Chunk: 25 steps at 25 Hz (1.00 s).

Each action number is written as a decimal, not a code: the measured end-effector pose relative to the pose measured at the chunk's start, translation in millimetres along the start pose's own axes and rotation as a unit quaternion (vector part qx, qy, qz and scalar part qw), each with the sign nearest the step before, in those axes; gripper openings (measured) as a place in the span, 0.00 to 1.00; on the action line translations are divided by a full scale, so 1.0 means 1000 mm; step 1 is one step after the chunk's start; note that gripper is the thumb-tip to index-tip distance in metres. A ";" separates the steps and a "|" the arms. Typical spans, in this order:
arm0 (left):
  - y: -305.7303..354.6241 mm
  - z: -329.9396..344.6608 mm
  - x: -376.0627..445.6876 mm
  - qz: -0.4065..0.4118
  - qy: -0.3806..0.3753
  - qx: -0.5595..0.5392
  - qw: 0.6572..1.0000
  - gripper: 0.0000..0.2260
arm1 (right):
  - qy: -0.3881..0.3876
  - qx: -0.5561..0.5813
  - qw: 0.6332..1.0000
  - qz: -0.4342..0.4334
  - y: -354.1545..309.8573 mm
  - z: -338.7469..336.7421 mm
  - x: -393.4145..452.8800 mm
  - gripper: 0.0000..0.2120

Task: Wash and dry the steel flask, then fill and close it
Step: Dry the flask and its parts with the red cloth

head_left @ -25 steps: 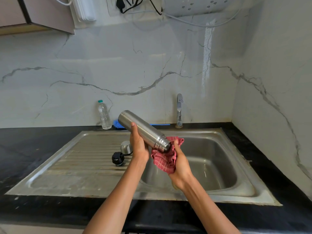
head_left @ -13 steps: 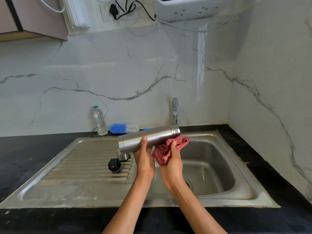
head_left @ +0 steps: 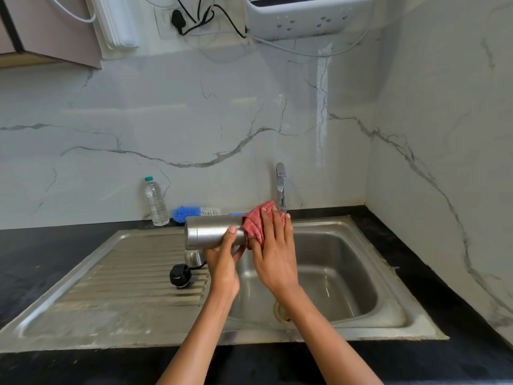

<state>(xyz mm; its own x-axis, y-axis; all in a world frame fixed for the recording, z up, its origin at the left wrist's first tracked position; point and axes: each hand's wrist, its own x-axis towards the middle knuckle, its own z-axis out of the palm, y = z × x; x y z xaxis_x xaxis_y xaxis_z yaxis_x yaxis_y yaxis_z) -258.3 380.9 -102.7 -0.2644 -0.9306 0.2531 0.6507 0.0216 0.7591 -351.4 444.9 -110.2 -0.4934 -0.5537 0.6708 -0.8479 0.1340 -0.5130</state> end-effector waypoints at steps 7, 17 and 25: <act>0.001 0.006 -0.012 -0.039 0.020 -0.052 0.998 0.14 | -0.019 -0.024 0.999 -0.013 -0.004 -0.009 0.013 0.29; -0.004 0.009 -0.003 -0.178 0.051 -0.159 0.970 0.31 | -0.003 0.540 0.816 0.205 -0.037 0.000 -0.005 0.23; 0.023 0.006 0.016 -0.283 0.077 -0.103 0.950 0.27 | -0.051 0.556 0.805 0.198 -0.030 -0.043 0.004 0.30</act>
<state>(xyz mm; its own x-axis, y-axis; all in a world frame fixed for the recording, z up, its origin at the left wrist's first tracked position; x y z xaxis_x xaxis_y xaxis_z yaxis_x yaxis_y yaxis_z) -251.5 369.0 -77.4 -0.5173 -0.8142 -0.2637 0.5649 -0.5563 0.6095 -336.0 473.7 -68.9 -0.6160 -0.7206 0.3184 0.0990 -0.4718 -0.8762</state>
